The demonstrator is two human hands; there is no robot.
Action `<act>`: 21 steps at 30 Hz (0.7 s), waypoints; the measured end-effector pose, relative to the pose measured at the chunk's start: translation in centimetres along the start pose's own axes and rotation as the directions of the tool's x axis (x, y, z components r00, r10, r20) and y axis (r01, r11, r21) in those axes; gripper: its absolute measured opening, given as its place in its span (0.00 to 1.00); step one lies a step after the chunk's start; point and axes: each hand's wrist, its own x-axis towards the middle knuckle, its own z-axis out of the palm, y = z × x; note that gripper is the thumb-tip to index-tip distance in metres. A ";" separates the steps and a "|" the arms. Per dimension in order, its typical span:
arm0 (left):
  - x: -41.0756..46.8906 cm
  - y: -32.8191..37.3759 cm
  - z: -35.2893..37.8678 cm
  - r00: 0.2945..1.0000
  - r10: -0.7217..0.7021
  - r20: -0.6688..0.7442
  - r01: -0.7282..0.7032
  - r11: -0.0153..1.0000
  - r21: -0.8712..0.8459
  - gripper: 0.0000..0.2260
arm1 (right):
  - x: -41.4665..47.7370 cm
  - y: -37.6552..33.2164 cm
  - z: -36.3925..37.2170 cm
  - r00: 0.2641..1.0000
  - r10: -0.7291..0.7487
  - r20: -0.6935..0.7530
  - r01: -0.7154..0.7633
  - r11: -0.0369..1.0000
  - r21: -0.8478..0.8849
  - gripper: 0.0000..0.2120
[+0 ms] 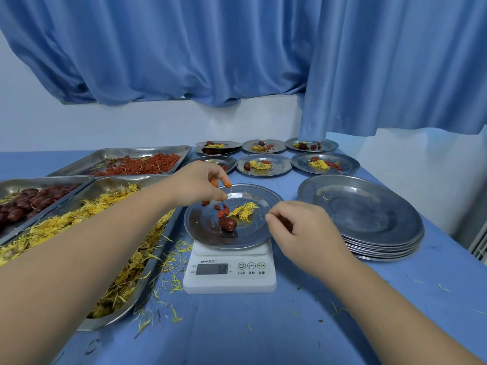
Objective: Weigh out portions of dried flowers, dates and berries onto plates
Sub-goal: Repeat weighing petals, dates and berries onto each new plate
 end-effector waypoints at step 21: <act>-6.0 -2.5 -0.1 0.974 -0.205 -0.095 0.054 0.618 -0.784 0.09 | -0.2 0.5 0.2 0.999 0.018 -0.039 -0.017 0.999 0.039 0.18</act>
